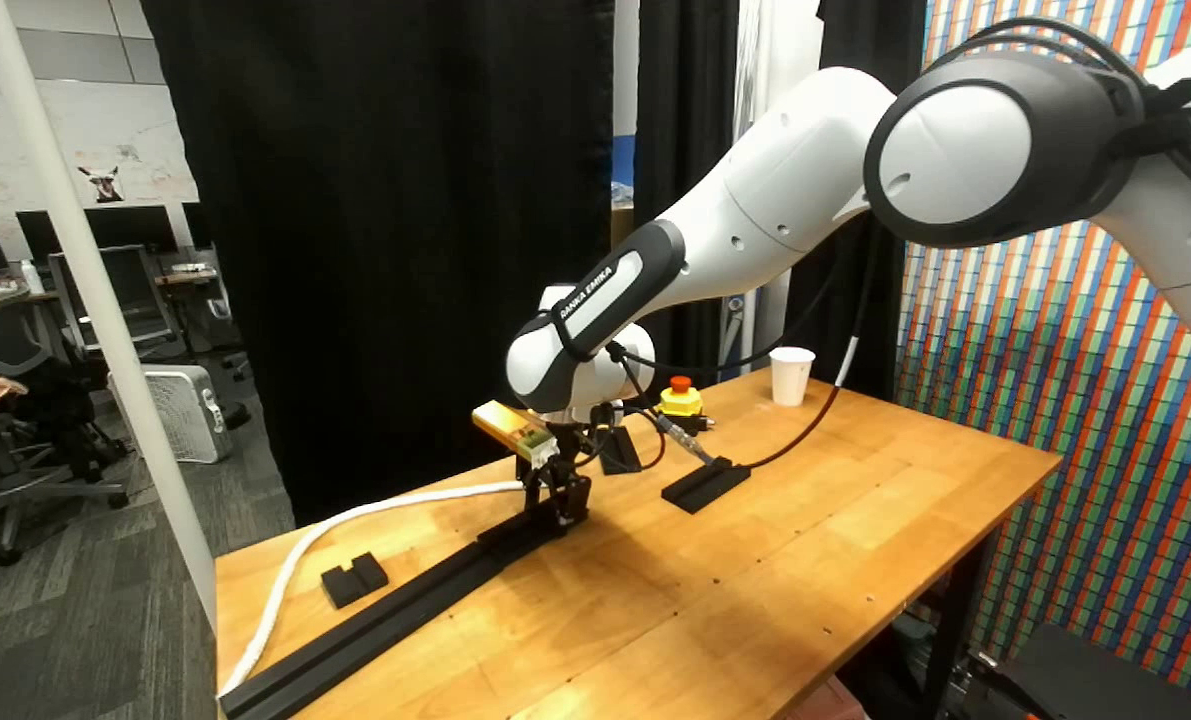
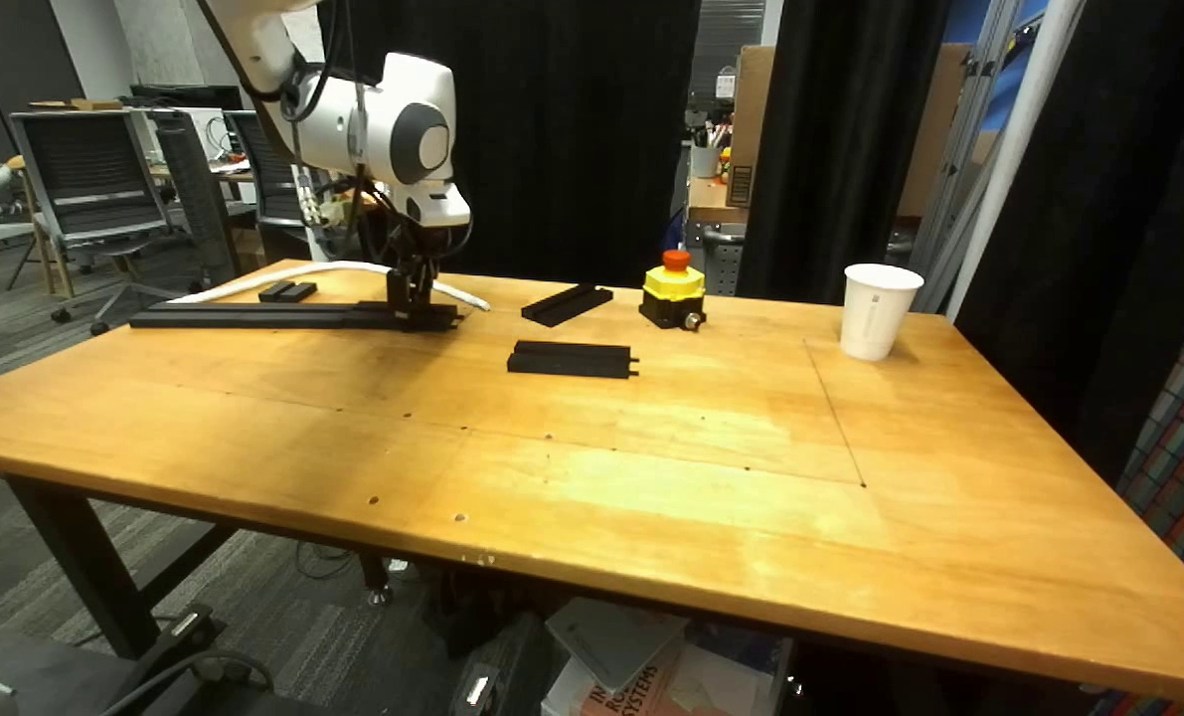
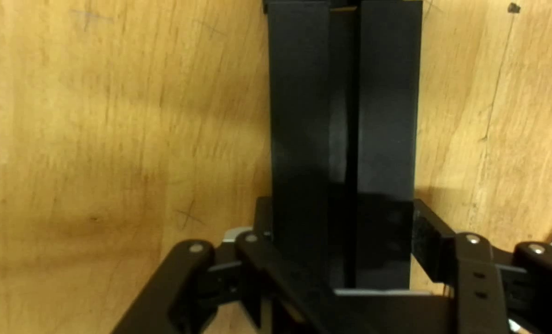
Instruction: Attach some of the black objects at their width to make one long black strip
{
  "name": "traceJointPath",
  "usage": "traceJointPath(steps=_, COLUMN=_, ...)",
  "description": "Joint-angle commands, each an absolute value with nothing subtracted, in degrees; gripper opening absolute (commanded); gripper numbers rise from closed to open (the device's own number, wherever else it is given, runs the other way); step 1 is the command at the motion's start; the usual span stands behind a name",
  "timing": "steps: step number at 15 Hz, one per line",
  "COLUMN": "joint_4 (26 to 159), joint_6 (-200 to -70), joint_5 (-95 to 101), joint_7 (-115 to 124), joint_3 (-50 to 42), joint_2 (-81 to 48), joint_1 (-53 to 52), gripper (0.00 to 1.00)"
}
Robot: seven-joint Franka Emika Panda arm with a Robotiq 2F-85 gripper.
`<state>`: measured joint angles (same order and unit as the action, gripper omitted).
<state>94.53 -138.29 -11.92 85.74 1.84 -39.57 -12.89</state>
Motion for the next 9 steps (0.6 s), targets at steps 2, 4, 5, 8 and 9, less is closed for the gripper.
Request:
traceJointPath(steps=2, joint_4=93.5, joint_6=-137.1, joint_5=-12.3, joint_7=86.3, joint_3=2.4, joint_2=-41.3, joint_1=-13.6, gripper=0.46)
traceJointPath(steps=4, joint_4=93.1, joint_6=-135.9, joint_5=-12.2, joint_7=85.9, joint_3=2.7, joint_2=-41.4, joint_1=-13.6, gripper=0.46)
traceJointPath(steps=5, joint_4=93.0, joint_6=-135.5, joint_5=-12.2, joint_7=85.9, joint_3=2.8, joint_2=-41.4, joint_1=-13.6, gripper=0.46)
traceJointPath(steps=8, joint_4=92.8, joint_6=-134.3, joint_5=-12.3, joint_7=86.1, joint_3=3.0, joint_2=-41.4, joint_1=-13.6, gripper=0.46)
traceJointPath(steps=9, joint_4=92.6, joint_6=-133.8, joint_5=-12.2, joint_7=86.1, joint_3=3.0, joint_2=-41.5, joint_1=-13.6, gripper=0.46)
